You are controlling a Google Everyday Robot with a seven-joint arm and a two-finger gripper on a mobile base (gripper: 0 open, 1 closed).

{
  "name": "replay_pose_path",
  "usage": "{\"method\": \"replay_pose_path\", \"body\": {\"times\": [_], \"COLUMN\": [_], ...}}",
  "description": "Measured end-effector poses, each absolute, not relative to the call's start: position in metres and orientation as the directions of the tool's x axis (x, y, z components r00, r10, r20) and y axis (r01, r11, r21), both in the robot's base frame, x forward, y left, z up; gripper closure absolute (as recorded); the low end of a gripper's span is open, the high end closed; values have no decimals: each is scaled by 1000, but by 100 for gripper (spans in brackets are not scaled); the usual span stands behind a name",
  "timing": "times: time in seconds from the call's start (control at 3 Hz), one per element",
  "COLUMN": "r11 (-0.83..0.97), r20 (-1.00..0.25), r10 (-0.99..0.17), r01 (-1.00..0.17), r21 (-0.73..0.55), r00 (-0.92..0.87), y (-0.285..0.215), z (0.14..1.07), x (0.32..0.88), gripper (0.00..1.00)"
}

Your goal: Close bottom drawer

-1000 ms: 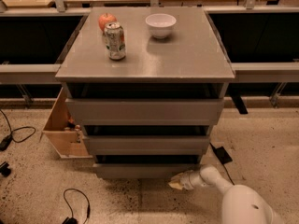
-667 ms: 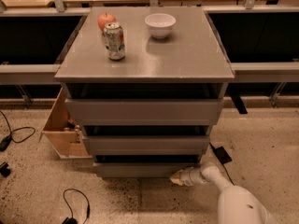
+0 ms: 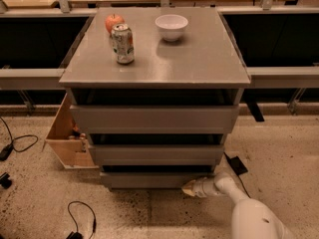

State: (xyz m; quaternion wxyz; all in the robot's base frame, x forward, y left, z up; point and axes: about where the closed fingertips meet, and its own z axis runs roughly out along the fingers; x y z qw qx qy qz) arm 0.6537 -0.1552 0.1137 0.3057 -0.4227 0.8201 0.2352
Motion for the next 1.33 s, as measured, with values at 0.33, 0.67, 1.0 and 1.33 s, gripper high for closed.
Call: {"method": "replay_pose_path", "body": {"times": [0.33, 0.67, 1.0, 1.33], "r11": [523, 638, 674, 642], "r20": [-684, -602, -543, -531], "r10": [-564, -614, -647, -679], "r01": [-841, -770, -735, -761], "r21": [139, 2, -79, -95], "r00": [-463, -510, -535, -506], "y": [-158, -273, -329, -317], "z": [119, 190, 259, 298], "x": [640, 631, 615, 611], "gripper": [100, 100, 100, 100]}}
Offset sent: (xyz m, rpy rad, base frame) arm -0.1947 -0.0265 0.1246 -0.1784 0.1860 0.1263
